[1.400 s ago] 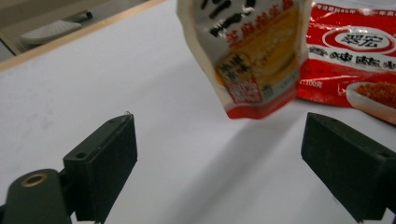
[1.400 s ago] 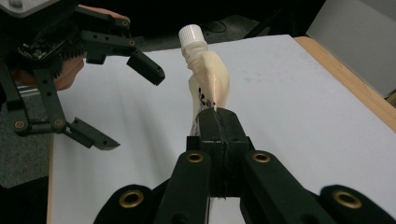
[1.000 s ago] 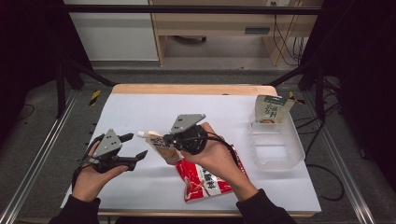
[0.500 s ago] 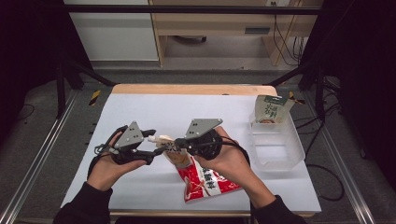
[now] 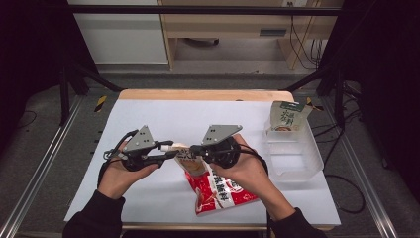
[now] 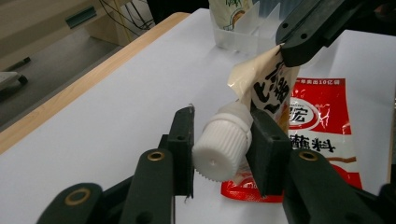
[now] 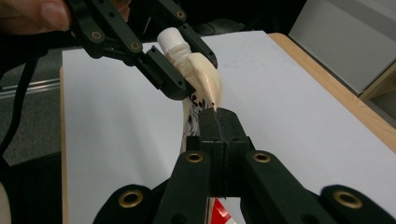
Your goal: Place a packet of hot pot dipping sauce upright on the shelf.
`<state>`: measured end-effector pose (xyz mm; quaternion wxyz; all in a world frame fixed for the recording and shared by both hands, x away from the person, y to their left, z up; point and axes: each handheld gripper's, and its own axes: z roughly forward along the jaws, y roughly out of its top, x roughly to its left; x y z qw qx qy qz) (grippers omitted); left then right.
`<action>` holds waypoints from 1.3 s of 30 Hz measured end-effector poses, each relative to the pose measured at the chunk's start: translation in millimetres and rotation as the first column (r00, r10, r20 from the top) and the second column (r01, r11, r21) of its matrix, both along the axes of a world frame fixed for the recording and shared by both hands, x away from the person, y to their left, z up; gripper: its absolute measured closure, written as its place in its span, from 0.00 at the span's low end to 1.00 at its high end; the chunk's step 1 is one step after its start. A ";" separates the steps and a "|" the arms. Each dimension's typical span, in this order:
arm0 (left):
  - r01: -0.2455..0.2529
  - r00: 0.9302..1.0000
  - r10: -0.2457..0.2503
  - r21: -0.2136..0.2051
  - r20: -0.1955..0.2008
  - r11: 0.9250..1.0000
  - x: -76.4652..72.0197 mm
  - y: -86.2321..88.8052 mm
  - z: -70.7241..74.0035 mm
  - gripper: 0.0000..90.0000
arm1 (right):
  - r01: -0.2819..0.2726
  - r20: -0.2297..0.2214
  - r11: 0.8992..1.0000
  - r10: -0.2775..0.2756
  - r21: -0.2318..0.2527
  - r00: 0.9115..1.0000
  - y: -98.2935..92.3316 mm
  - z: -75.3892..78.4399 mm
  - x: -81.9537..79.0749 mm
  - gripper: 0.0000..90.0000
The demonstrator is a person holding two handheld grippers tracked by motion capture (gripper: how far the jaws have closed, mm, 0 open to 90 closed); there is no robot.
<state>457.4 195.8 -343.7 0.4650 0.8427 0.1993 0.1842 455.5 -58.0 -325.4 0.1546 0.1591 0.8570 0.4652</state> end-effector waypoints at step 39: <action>0.156 0.988 -0.156 0.139 -0.009 0.978 -0.8 -51.7 36.2 0.81 | -0.008 0.087 0.930 0.043 -0.367 0.995 -16.4 20.1 1.6 0.34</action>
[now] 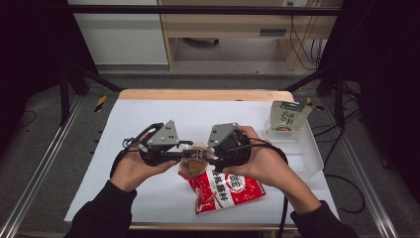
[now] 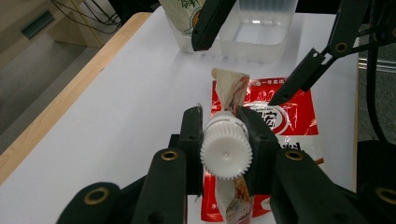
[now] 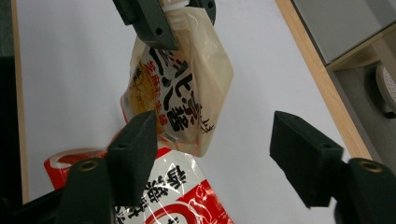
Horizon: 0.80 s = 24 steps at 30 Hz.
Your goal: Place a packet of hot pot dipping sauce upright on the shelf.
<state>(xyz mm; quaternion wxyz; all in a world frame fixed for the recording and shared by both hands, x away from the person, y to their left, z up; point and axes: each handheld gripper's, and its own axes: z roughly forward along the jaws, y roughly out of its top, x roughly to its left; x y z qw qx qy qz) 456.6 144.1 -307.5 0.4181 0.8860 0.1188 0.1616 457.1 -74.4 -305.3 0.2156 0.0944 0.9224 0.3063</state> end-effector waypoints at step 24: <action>0.033 0.999 -0.033 -0.006 0.004 0.999 -3.2 -9.1 -1.8 0.81 | -0.044 -0.130 0.994 0.032 -0.096 0.991 14.8 7.8 8.8 0.86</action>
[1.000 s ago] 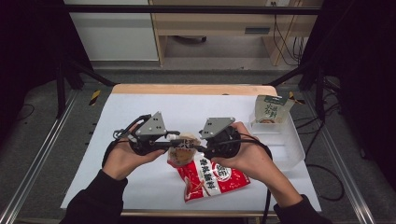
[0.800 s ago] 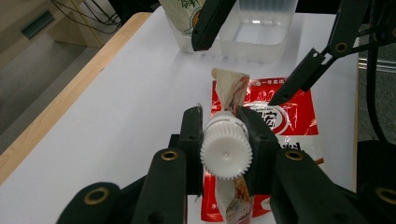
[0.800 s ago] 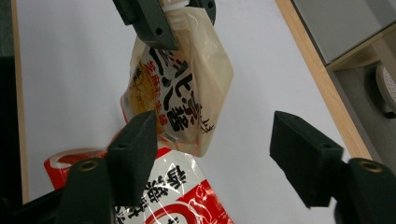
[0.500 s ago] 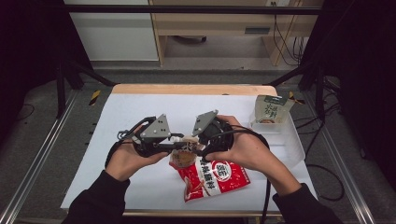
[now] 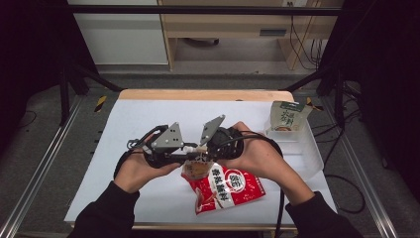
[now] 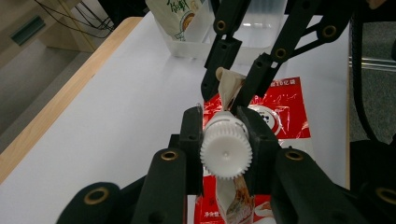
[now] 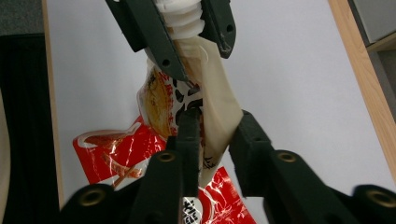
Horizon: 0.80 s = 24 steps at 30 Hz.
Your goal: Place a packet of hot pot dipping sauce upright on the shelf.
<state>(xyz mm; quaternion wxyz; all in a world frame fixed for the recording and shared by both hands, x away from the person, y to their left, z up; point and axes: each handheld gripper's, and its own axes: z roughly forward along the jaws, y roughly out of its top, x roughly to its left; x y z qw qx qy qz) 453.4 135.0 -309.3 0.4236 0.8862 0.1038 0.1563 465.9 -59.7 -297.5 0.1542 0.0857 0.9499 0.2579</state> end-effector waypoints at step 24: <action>-0.080 0.997 0.081 -0.095 0.003 0.992 -1.3 7.7 -8.8 0.30 | 0.021 0.045 1.000 -0.020 -0.002 0.999 -15.5 21.2 3.7 0.98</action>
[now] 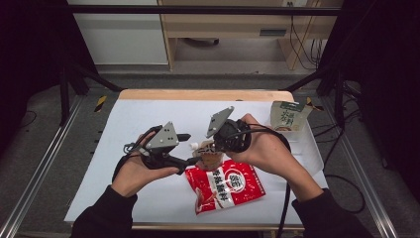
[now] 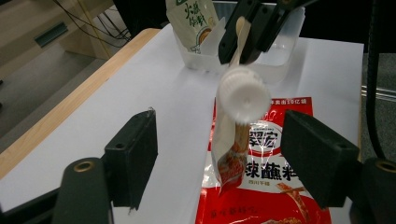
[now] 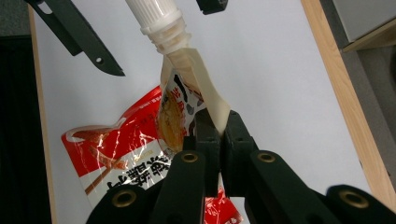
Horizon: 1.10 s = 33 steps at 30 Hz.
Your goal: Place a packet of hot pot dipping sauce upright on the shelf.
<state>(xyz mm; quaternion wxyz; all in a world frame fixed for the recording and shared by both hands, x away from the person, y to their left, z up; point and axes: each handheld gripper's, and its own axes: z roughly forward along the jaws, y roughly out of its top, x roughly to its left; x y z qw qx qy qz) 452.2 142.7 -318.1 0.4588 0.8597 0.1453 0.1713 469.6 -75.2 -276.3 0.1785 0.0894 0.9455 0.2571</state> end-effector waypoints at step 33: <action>-0.200 0.978 0.199 -0.015 -0.061 0.980 -16.6 59.9 -75.2 0.05 | 0.081 0.111 0.995 -0.087 0.062 0.990 -64.4 23.7 4.7 0.98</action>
